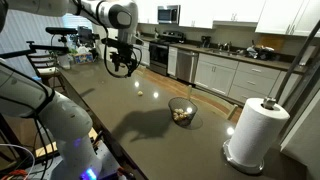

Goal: Put the packet on the counter in the basket

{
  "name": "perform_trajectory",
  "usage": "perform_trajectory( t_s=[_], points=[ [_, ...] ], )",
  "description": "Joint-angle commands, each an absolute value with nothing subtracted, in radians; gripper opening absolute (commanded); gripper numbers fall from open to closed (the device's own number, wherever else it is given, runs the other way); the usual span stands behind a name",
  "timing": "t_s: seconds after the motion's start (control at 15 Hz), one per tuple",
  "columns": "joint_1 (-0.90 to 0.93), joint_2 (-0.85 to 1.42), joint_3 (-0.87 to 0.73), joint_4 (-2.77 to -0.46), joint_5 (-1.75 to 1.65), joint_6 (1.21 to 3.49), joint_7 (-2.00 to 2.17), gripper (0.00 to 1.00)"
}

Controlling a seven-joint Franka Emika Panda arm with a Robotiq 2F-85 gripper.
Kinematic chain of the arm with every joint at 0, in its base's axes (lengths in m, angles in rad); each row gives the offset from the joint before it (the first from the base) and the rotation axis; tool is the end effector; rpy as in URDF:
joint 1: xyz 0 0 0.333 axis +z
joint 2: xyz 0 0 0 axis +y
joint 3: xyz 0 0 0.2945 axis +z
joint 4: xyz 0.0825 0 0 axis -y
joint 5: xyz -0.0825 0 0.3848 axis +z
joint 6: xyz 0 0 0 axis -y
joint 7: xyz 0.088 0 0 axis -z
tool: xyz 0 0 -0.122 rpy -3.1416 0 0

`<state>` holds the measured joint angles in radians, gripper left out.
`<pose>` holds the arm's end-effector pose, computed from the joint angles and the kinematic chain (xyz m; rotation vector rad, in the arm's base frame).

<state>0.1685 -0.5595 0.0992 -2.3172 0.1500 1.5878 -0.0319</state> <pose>0.3552 0.1194 0.5001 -3.0250 -0.4025 0.2769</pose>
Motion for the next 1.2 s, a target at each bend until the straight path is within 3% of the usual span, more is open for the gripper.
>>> perform_trajectory(
  t_s=[0.0,1.13],
  points=[
    [0.160,-0.559,0.106,-2.315,0.153,1.585,-0.035,1.00],
    [0.153,-0.453,0.095,-2.249,0.134,1.627,-0.082,1.00]
  ],
)
